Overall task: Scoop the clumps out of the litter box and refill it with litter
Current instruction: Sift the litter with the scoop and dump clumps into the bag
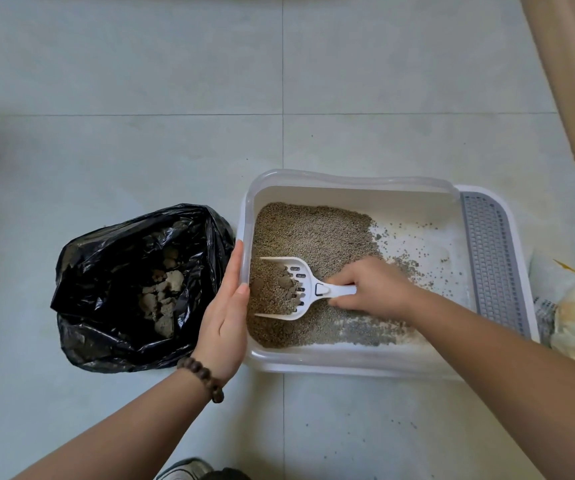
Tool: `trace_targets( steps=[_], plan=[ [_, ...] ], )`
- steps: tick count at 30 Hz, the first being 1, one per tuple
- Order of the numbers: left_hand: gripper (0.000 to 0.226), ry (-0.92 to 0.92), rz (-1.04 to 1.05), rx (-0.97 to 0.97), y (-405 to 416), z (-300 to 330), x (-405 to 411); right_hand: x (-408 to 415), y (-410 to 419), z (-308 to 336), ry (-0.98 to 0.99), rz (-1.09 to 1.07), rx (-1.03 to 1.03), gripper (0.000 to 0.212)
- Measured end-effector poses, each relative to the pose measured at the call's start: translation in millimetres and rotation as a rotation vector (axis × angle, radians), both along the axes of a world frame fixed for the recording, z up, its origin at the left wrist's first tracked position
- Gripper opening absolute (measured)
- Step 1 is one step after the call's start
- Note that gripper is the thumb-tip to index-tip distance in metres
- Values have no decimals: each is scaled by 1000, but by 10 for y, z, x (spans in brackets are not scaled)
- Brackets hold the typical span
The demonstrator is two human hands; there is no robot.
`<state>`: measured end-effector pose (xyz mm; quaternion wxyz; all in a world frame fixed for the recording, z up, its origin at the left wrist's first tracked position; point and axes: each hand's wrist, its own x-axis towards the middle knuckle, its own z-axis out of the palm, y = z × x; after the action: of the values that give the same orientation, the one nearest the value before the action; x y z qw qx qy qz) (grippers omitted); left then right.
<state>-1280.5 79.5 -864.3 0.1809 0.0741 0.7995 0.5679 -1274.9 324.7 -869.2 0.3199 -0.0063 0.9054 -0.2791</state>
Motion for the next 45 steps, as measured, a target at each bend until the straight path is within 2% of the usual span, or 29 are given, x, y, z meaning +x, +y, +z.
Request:
trace_targets(
  steps=[3,8,14,19,25,29,32,37,42,45],
  plan=[
    [52,1,-8,2,-5,-7,-1,39,52,-53,6,-49,-108,15],
    [50,-15,-5,1,-7,5,1,205,271,-36,44,-161,-152,24],
    [49,3,-12,-5,-6,15,3,373,472,55,169,-227,-121,27],
    [49,1,-8,-4,-2,23,1,404,566,103,199,-160,-35,24],
    [49,7,-16,-10,2,57,10,471,670,267,116,244,342,23],
    [49,7,-16,-7,4,48,9,464,469,323,60,442,475,26],
    [50,5,-14,-16,9,36,8,400,193,335,46,501,520,26],
    [50,8,-19,-25,21,42,11,243,-230,325,72,534,621,9],
    [50,18,-13,-24,22,39,13,183,-520,417,84,566,620,21],
    [50,26,-8,-29,29,27,16,95,-480,347,86,502,554,23]
  ],
)
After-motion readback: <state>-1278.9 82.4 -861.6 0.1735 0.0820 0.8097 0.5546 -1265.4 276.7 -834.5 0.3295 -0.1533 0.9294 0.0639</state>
